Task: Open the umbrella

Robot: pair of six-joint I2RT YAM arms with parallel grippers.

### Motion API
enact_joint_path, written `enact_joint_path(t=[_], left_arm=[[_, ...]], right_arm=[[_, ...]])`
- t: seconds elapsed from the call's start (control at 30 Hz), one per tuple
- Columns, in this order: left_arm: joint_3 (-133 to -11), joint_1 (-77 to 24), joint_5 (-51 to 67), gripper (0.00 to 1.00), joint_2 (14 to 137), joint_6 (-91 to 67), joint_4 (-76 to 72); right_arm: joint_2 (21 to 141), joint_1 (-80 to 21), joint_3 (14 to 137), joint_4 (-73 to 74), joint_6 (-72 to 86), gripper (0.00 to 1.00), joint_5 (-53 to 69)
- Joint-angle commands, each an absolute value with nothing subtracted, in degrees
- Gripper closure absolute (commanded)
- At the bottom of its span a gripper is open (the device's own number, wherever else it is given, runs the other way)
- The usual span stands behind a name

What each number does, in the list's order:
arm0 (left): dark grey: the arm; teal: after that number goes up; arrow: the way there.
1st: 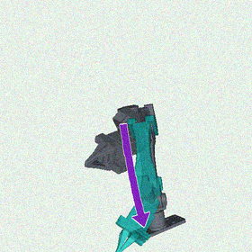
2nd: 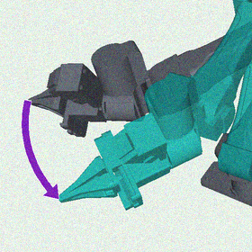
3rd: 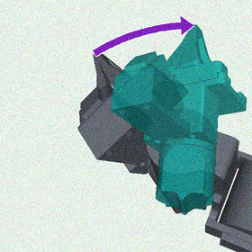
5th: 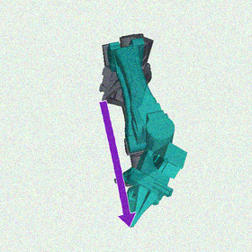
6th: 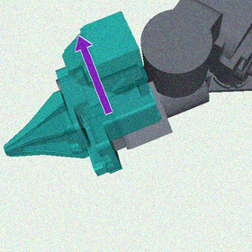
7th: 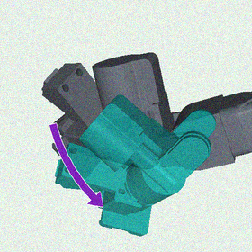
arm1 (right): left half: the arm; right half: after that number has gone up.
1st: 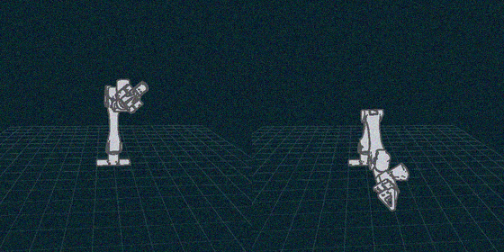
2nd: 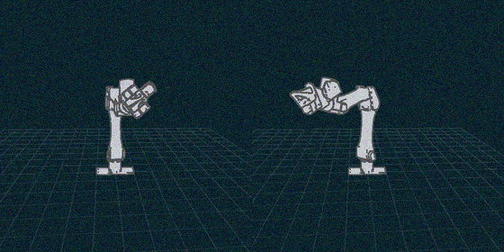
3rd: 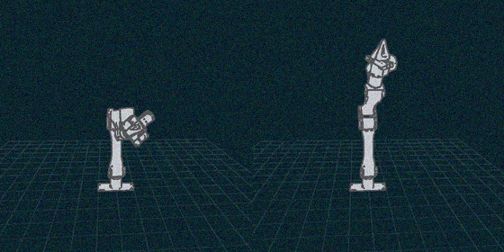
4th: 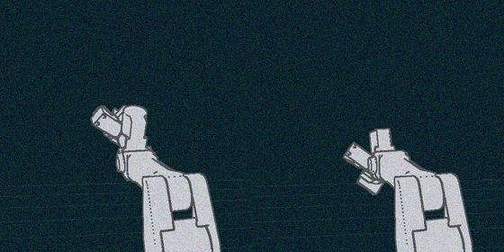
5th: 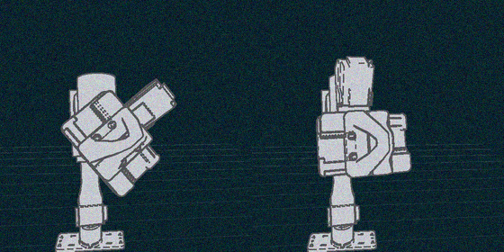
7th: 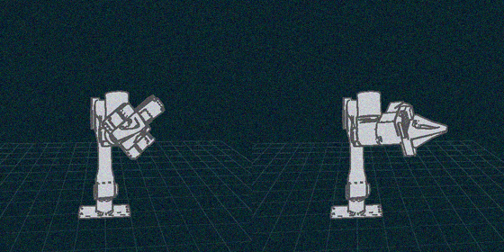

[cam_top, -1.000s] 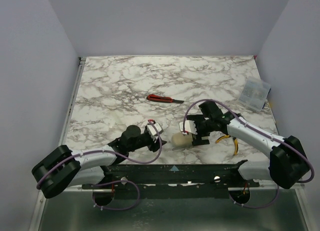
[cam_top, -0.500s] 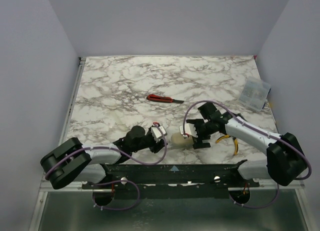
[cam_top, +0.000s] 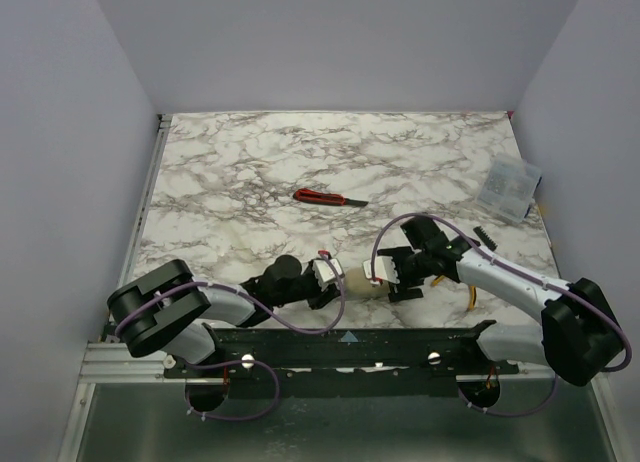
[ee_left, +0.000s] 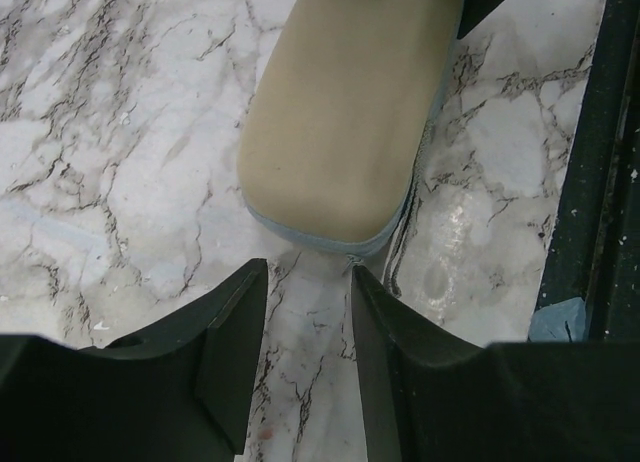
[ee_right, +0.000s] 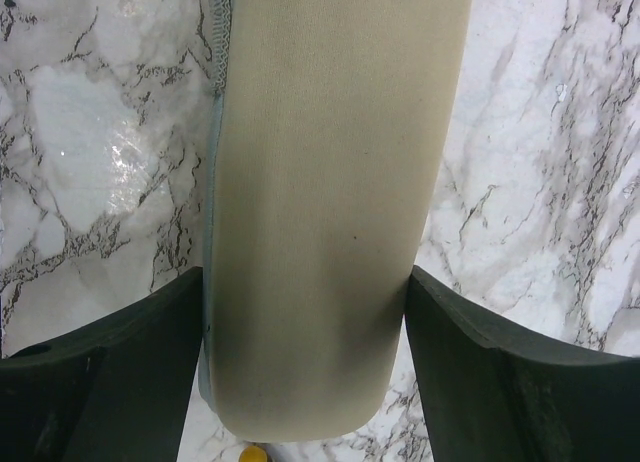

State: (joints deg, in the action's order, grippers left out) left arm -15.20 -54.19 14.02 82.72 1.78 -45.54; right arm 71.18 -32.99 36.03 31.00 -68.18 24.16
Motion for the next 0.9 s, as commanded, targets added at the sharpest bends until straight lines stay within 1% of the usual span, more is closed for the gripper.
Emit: enact_joint_path(t=[0.0,0.17,0.3,0.47,0.5,0.6,0.7,0.73,0.77,0.8,0.87], left_arm=[[-16.1,-55.3,17.2,0.62,83.6,2.1,-49.2],[-16.5,-55.8,18.9,0.64,84.5,2.1,-49.3],[-16.4,-55.9,20.2,0.63,84.5,1.9,-49.0],[-16.8,-56.2,20.5,0.67,85.4,1.9,-49.1],[-17.1,-56.2,20.4,0.70,85.8,1.7,-49.1],[-18.1,-56.2,19.1,0.81,87.3,1.3,-48.3],[-18.3,-56.2,17.8,0.85,87.7,1.1,-49.3],[-18.4,-56.2,17.2,0.89,87.6,0.9,-49.2],[-18.5,-56.2,16.4,0.95,87.7,0.9,-49.1],[-18.4,-56.2,15.9,0.99,87.5,0.9,-49.0],[-18.2,-56.1,14.3,1.00,86.8,0.7,-48.9]], right_arm=[[71.4,-32.7,34.7,30.8,-67.9,0.27,20.7],[71.4,-32.7,34.7,30.5,-67.9,0.30,20.7],[71.4,-32.7,34.7,30.7,-68.1,0.32,20.3],[70.8,-32.6,34.6,30.7,-68.9,0.35,20.8],[70.8,-32.6,34.7,30.7,-68.9,0.36,20.9],[70.7,-32.7,34.7,30.8,-69.0,0.37,21.5],[70.6,-32.7,34.9,31.5,-69.5,0.38,22.0],[70.4,-32.6,34.8,31.7,-69.7,0.39,22.1],[70.2,-32.7,34.7,31.8,-70.2,0.40,22.1],[69.8,-32.6,34.5,31.8,-70.9,0.40,22.2],[69.0,-32.6,33.7,32.0,-72.6,0.42,22.8]])
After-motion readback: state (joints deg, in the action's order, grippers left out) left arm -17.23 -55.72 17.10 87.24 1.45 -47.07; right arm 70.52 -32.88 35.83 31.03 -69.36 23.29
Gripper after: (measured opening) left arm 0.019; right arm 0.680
